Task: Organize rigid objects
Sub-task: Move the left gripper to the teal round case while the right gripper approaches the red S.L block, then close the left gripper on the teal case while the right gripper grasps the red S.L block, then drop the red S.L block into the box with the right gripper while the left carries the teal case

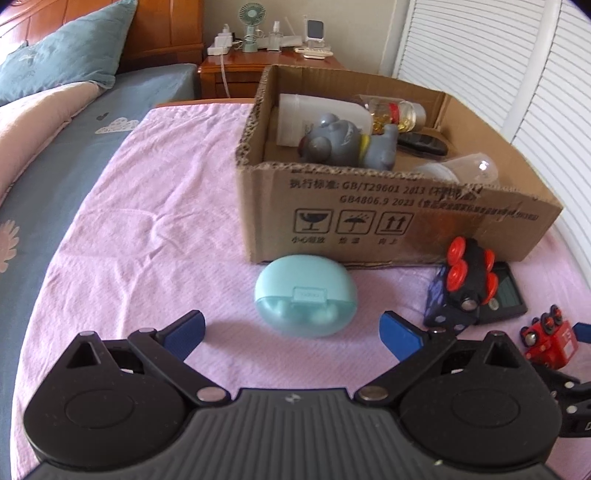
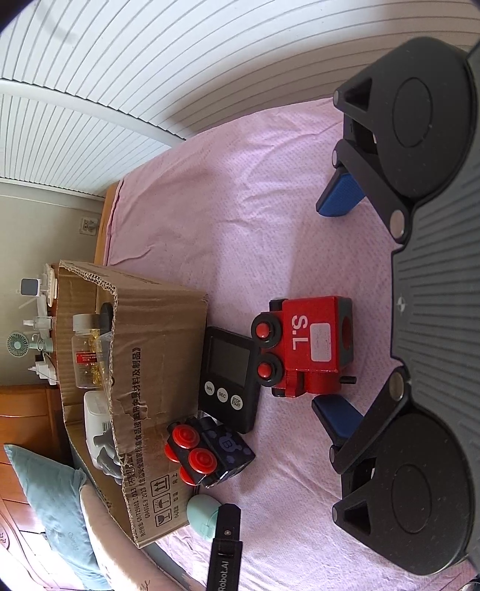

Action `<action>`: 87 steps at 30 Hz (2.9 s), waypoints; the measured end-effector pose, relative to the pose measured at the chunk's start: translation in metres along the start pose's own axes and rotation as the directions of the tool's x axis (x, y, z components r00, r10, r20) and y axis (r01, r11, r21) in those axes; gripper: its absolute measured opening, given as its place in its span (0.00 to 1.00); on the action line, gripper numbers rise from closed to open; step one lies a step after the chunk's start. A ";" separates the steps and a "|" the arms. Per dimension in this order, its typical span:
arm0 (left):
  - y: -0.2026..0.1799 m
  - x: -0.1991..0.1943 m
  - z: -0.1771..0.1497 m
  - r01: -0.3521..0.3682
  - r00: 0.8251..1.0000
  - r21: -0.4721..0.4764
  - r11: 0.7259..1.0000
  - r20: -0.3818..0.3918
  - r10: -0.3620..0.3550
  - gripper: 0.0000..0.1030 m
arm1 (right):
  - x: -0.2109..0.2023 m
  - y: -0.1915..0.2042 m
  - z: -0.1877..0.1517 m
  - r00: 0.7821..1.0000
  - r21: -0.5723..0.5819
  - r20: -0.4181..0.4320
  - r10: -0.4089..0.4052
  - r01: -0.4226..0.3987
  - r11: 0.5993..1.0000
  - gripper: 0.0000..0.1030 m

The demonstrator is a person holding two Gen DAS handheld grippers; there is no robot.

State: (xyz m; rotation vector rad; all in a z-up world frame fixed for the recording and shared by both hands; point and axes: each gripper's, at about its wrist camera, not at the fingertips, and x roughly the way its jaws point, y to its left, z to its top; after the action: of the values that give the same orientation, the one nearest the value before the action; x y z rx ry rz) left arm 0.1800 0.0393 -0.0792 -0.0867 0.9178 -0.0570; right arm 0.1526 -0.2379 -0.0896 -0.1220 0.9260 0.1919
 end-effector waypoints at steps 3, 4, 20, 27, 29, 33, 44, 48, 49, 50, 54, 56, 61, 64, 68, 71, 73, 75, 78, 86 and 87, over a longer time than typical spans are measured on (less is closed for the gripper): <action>-0.003 0.003 0.008 0.054 0.999 0.027 0.998 0.004 -0.054 0.97 | 0.000 0.000 0.000 1.000 0.000 0.003 0.000 0.000 1.000 1.00; -0.004 0.004 0.010 0.070 0.997 0.038 0.997 0.004 -0.071 0.97 | -0.001 0.000 0.000 1.000 0.001 0.005 -0.001 0.001 1.000 1.00; -0.018 -0.010 -0.001 0.198 0.980 0.267 0.943 -0.018 -0.201 0.95 | -0.001 0.001 -0.003 1.000 0.004 0.017 -0.005 0.005 1.000 1.00; -0.022 0.004 0.007 0.236 0.972 0.321 0.917 -0.065 -0.227 0.77 | -0.001 0.001 -0.002 1.000 0.005 0.015 -0.005 0.005 1.000 1.00; -0.023 0.001 0.004 0.261 0.965 0.347 0.901 -0.079 -0.249 0.73 | -0.001 0.001 -0.002 1.000 0.004 0.017 -0.005 0.005 1.000 1.00; -0.025 0.004 0.005 0.211 0.977 0.358 0.910 -0.057 -0.204 0.71 | -0.001 0.001 -0.002 1.000 0.005 0.018 -0.005 0.005 1.000 1.00; -0.028 0.008 0.010 0.171 0.984 0.341 0.924 -0.017 -0.176 0.50 | -0.002 0.002 -0.006 0.999 0.001 0.035 -0.002 0.002 1.000 1.00; -0.020 -0.003 0.000 0.132 0.991 0.291 0.948 -0.025 -0.131 0.50 | -0.003 0.002 -0.008 0.999 -0.008 0.043 0.005 -0.005 1.000 1.00; -0.018 -0.007 -0.004 0.123 0.992 0.274 0.954 -0.027 -0.120 0.50 | -0.004 0.002 -0.009 0.999 -0.012 0.043 0.008 -0.007 1.000 1.00; -0.016 -0.010 -0.007 0.116 0.993 0.263 0.958 -0.027 -0.113 0.50 | -0.004 0.003 -0.009 0.999 -0.016 0.041 0.013 -0.012 1.000 1.00; -0.013 -0.017 -0.015 0.097 0.995 0.232 0.968 -0.014 -0.097 0.50 | -0.006 0.011 -0.008 0.998 -0.068 0.050 0.046 -0.042 0.997 0.97; -0.012 -0.018 -0.016 0.098 0.995 0.216 0.971 -0.009 -0.099 0.50 | -0.007 0.014 -0.005 0.996 -0.083 0.060 0.068 -0.063 0.995 0.88; -0.012 -0.017 -0.015 0.094 0.995 0.208 0.974 0.003 -0.096 0.50 | -0.010 0.020 -0.004 0.994 -0.099 0.082 0.075 -0.067 0.993 0.69; -0.013 -0.016 -0.016 0.085 0.996 0.207 0.975 0.015 -0.091 0.50 | -0.013 0.019 -0.006 0.992 -0.103 0.096 0.076 -0.066 0.992 0.57; -0.016 -0.016 -0.018 0.070 0.996 0.208 0.976 0.033 -0.079 0.51 | -0.011 0.017 -0.005 0.992 -0.098 0.101 0.079 -0.069 0.993 0.57; -0.017 -0.017 -0.020 0.062 0.996 0.212 0.975 0.045 -0.074 0.51 | -0.009 0.016 -0.004 0.991 -0.102 0.102 0.081 -0.070 0.992 0.58; -0.016 -0.017 -0.021 0.063 0.996 0.219 0.974 0.049 -0.076 0.51 | -0.009 0.016 -0.003 0.991 -0.101 0.105 0.084 -0.074 0.992 0.59; -0.017 -0.017 -0.021 0.064 0.996 0.229 0.971 0.049 -0.077 0.51 | -0.009 0.016 -0.003 0.991 -0.106 0.107 0.085 -0.074 0.992 0.58; -0.018 -0.019 -0.022 0.062 0.996 0.261 0.963 0.048 -0.077 0.51 | -0.009 0.016 -0.003 0.990 -0.109 0.106 0.090 -0.078 0.991 0.58; -0.018 -0.019 -0.019 0.072 0.997 0.261 0.963 0.020 -0.080 0.50 | -0.012 0.020 -0.002 0.990 -0.131 0.101 0.097 -0.084 0.988 0.55; -0.018 -0.020 -0.019 0.074 0.997 0.271 0.960 0.016 -0.082 0.50 | -0.013 0.020 -0.002 0.990 -0.137 0.099 0.100 -0.086 0.987 0.55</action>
State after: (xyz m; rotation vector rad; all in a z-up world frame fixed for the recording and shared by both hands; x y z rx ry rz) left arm 0.1531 0.0220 -0.0731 0.1298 0.8715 -0.2533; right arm 0.1393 -0.2198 -0.0812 -0.1897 0.8136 0.3435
